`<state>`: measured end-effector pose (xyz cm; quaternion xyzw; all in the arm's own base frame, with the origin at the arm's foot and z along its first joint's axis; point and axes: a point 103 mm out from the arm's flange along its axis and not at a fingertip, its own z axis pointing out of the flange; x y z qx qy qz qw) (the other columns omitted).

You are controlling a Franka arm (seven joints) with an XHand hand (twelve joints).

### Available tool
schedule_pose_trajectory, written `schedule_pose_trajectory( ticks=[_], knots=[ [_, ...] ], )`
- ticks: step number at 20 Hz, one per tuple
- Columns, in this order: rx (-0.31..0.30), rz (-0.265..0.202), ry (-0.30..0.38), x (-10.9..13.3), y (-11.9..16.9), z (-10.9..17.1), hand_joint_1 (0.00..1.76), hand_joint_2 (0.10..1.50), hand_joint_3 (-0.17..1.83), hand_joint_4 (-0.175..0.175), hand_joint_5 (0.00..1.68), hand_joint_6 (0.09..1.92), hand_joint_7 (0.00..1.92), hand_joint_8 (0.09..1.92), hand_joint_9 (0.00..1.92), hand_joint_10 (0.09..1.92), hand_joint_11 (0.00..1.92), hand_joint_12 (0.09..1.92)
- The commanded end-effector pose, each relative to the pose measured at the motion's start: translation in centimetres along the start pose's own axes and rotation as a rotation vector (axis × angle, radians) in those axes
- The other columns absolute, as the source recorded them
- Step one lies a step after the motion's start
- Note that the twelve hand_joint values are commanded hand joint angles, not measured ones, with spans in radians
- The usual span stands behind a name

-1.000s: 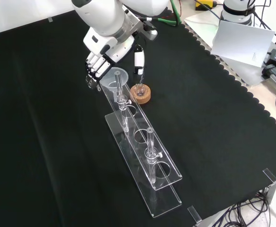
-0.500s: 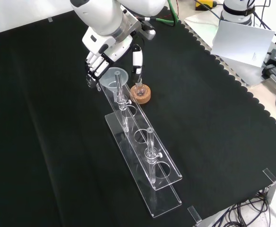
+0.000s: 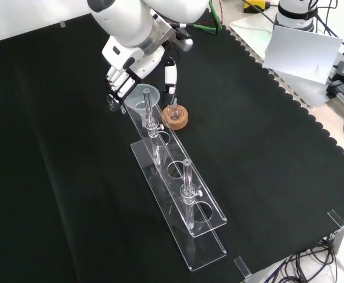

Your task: Pick up the funnel from the transparent funnel stand.

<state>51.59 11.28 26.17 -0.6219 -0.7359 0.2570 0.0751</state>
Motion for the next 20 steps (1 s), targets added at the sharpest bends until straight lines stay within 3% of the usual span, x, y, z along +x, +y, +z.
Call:
schedule_pose_trajectory(
  ticks=[1, 10, 20],
  knots=[
    [0.006, 0.009, -0.012, -0.05, 0.07, 0.12, 0.56, 0.79, 0.22, -0.012, 0.15, 0.09, 0.01, 0.69, 0.26, 0.78, 0.27, 1.48],
    [0.005, 0.031, -0.023, 0.10, 0.19, 0.05, 0.55, 0.79, 0.25, -0.009, 0.17, 0.09, 0.02, 0.70, 0.27, 0.77, 0.26, 1.48],
    [-0.001, 0.056, -0.063, 0.07, 0.34, 0.24, 0.55, 0.78, 0.33, -0.015, 0.25, 0.09, 0.15, 0.69, 0.45, 0.69, 0.30, 1.46]
  ],
)
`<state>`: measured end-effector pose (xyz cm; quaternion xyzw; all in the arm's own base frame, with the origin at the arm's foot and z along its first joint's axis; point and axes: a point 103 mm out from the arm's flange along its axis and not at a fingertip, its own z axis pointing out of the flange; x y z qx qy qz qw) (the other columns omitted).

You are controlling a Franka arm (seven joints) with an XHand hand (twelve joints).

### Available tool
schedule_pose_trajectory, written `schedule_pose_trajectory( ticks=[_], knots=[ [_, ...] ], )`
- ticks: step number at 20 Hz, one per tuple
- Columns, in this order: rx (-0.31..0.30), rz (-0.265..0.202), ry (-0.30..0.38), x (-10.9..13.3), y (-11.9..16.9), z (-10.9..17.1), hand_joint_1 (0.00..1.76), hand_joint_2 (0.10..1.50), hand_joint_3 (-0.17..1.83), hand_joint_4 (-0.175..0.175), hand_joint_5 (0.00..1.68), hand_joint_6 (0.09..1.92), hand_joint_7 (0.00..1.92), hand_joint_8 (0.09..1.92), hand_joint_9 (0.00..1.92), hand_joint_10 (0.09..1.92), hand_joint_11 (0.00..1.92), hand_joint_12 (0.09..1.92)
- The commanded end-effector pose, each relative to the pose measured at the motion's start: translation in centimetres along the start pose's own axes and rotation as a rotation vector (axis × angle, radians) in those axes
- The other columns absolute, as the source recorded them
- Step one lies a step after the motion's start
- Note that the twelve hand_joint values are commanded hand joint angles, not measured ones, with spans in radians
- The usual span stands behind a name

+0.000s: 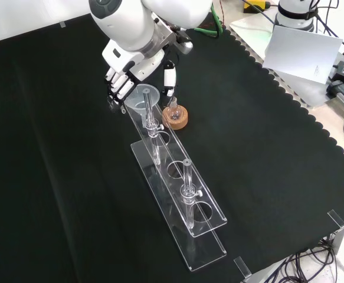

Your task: Pick up the funnel from the transparent funnel stand.

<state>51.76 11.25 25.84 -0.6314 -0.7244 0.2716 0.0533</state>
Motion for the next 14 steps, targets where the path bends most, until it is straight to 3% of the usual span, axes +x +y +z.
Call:
schedule_pose_trajectory(
  ticks=[1, 4, 7, 11, 14],
  knots=[
    [-0.004, 0.019, -0.026, 0.1, 0.0, -0.1, 0.55, 0.78, 0.34, -0.016, 0.26, 0.09, 0.16, 0.69, 0.46, 0.68, 0.30, 1.45],
    [-0.038, 0.036, -0.049, 0.1, -0.1, -0.3, 0.55, 0.80, 0.37, -0.018, 0.34, 0.09, 0.28, 0.69, 0.57, 0.64, 0.32, 1.43],
    [-0.119, 0.059, -0.088, 0.3, -0.5, -0.7, 0.56, 0.82, 0.41, -0.026, 0.54, 0.11, 0.56, 0.73, 0.79, 0.58, 0.40, 1.37],
    [-0.186, 0.088, -0.143, 0.4, -1.3, -2.0, 0.60, 0.86, 0.44, -0.036, 0.72, 0.58, 0.83, 0.82, 1.04, 0.55, 0.54, 1.28],
    [-0.191, 0.089, -0.182, 0.3, -2.0, -3.1, 0.63, 0.88, 0.46, -0.045, 0.77, 0.75, 0.93, 0.87, 1.11, 0.57, 0.59, 1.26]
  ],
)
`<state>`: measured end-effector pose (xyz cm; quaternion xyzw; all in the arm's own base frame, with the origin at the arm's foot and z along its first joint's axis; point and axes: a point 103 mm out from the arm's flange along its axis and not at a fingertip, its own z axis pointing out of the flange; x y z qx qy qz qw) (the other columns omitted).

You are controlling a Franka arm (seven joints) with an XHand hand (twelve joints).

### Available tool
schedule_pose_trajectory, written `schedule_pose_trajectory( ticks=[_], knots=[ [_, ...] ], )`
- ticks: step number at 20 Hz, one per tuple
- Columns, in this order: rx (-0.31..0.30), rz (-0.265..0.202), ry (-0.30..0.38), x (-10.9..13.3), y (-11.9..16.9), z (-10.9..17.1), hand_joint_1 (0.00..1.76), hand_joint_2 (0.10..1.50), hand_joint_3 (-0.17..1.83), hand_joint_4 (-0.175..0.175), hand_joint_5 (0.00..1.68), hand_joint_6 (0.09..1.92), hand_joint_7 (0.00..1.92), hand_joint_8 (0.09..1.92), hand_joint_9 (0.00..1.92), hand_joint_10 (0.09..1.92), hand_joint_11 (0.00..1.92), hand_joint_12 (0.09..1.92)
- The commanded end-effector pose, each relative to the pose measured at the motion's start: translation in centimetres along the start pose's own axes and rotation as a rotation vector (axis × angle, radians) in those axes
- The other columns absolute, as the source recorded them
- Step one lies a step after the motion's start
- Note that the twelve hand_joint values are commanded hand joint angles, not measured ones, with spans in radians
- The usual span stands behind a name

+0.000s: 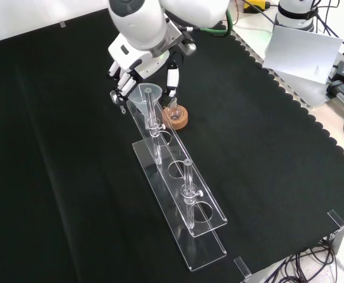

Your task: Pick up the funnel from the transparent funnel stand.

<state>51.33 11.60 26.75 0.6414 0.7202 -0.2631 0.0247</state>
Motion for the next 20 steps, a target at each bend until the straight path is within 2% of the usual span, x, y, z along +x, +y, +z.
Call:
schedule_pose_trajectory(
  ticks=[1, 4, 10, 20],
  knots=[
    [-0.081, 0.027, -0.097, -0.4, -1.1, -2.8, 0.63, 0.88, 0.47, -0.047, 0.77, 0.77, 0.94, 0.88, 1.12, 0.58, 0.60, 1.25],
    [-0.063, 0.024, -0.113, -1.0, -1.8, -4.1, 0.64, 0.89, 0.48, -0.049, 0.78, 0.80, 0.95, 0.90, 1.15, 0.59, 0.62, 1.24],
    [0.014, 0.031, -0.180, -2.2, -3.4, -6.2, 0.64, 0.88, 0.49, -0.046, 0.79, 0.81, 0.95, 0.91, 1.19, 0.61, 0.62, 1.24],
    [0.027, 0.081, -0.225, -3.4, -7.5, -8.0, 0.64, 0.88, 0.50, -0.036, 0.79, 0.83, 0.95, 0.91, 1.20, 0.62, 0.62, 1.24]
  ],
)
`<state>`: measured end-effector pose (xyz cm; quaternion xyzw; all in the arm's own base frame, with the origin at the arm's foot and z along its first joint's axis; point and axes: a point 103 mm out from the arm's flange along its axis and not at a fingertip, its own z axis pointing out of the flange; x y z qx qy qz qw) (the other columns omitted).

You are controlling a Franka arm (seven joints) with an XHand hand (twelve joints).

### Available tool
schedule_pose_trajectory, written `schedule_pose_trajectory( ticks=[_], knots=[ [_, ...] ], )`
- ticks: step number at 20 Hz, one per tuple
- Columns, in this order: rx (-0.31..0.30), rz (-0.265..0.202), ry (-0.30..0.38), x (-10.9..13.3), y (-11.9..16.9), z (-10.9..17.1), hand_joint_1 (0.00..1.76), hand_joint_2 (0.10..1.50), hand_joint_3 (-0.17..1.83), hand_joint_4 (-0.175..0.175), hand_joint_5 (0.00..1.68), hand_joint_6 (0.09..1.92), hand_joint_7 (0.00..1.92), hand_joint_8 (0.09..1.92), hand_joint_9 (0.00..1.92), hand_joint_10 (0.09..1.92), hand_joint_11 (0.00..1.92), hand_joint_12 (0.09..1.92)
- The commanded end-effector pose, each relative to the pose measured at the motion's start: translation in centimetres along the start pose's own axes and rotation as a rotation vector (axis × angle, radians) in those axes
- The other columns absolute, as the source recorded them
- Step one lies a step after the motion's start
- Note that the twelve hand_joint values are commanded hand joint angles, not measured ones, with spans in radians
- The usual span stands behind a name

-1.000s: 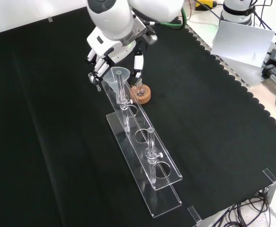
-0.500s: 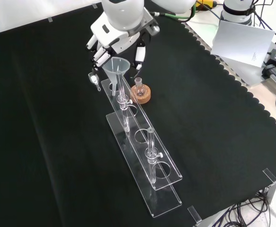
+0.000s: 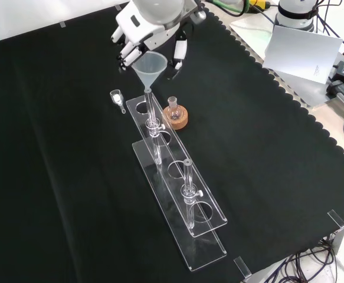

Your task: Pick up the funnel from the transparent funnel stand.

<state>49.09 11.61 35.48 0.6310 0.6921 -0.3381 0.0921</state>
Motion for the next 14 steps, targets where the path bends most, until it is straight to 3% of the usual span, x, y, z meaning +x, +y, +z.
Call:
schedule_pose_trajectory(
  ticks=[1, 14],
  knots=[
    [-0.007, 0.034, -0.027, -0.9, -2.8, -0.9, 0.64, 0.88, 0.50, -0.036, 0.79, 0.83, 0.95, 0.91, 1.20, 0.62, 0.62, 1.24],
    [0.045, 0.089, -0.055, 1.0, -8.7, 1.2, 0.64, 0.87, 0.51, -0.032, 0.79, 0.84, 0.95, 0.91, 1.20, 0.63, 0.62, 1.24]
  ],
)
